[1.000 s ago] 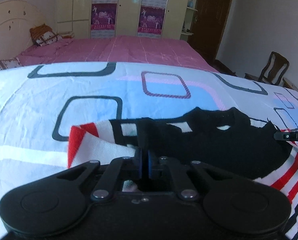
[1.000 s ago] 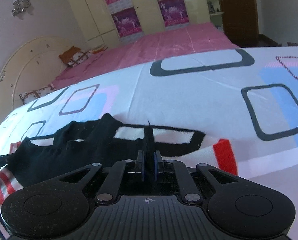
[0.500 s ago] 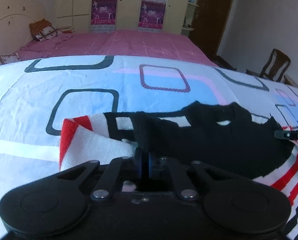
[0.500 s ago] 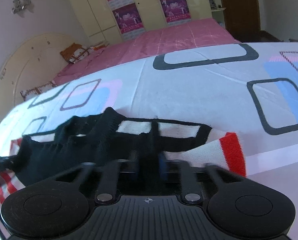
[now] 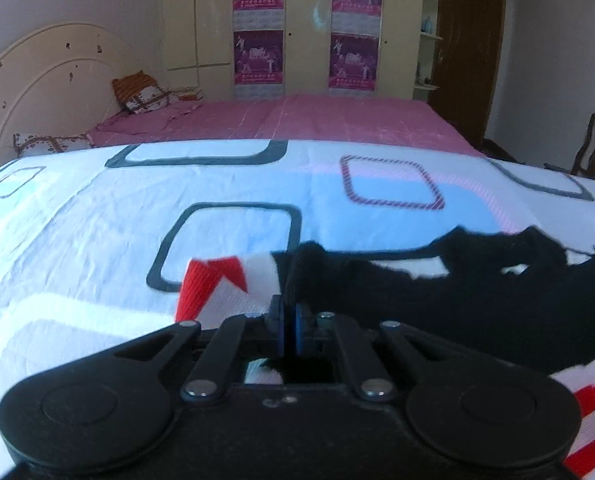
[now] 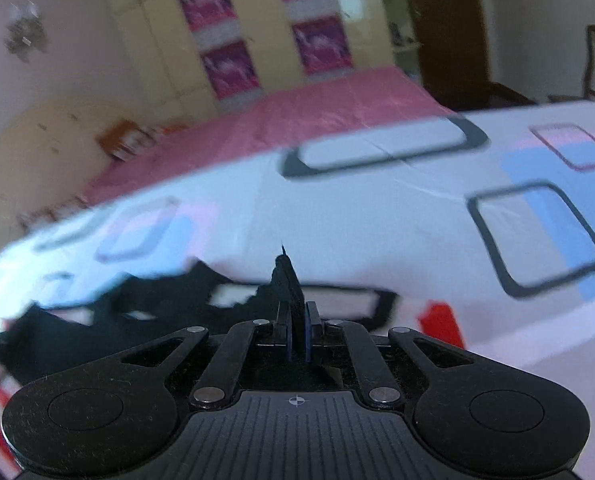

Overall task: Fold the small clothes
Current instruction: 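Lift the hem with both tools and fold it over toward the collar, then open both tools to release the hem and pull them back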

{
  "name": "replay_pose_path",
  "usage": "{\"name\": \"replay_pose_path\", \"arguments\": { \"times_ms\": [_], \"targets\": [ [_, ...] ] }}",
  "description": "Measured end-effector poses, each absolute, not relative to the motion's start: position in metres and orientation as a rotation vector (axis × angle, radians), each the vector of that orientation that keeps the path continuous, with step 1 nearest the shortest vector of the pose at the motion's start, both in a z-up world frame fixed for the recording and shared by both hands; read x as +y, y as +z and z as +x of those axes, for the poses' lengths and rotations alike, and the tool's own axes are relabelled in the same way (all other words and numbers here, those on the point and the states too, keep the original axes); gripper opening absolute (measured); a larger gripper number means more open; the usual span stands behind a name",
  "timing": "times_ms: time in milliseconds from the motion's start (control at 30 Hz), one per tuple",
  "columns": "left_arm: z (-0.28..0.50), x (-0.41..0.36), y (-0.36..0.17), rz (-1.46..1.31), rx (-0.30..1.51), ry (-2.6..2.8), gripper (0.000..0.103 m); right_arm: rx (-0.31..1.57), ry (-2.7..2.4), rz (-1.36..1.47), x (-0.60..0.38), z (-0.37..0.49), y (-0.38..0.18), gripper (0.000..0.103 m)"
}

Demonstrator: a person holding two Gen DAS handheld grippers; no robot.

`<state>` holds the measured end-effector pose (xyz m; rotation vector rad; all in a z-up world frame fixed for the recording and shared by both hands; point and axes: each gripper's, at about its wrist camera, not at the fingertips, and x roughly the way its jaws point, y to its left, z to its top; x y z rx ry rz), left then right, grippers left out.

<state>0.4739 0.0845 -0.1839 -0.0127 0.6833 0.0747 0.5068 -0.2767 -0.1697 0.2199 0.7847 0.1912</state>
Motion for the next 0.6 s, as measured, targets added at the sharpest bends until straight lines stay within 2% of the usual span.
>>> {"name": "replay_pose_path", "arguments": {
  "times_ms": [100,167,200,300,333,600],
  "targets": [
    [0.475,0.081,-0.182,0.025,0.690,0.071,0.008,0.776,0.200,0.232,-0.283,0.504,-0.171,0.005],
    [0.472,0.081,-0.179,0.046,0.692,0.078,0.021,0.761,0.198,0.223,-0.284,0.502,-0.164,0.006],
    [0.470,0.082,-0.178,0.047,0.691,0.082,0.024,0.749,0.191,0.212,-0.284,0.499,-0.161,0.011],
    [0.464,0.086,-0.173,0.029,0.702,0.086,0.054,0.706,0.195,0.196,-0.282,0.487,-0.149,0.047],
    [0.461,0.086,-0.170,0.026,0.702,0.086,0.064,0.692,0.200,0.187,-0.279,0.482,-0.145,0.047],
    [0.441,0.063,-0.143,0.013,0.699,0.002,0.066,0.656,0.245,0.117,-0.245,0.456,-0.128,0.047]
  ]
}}
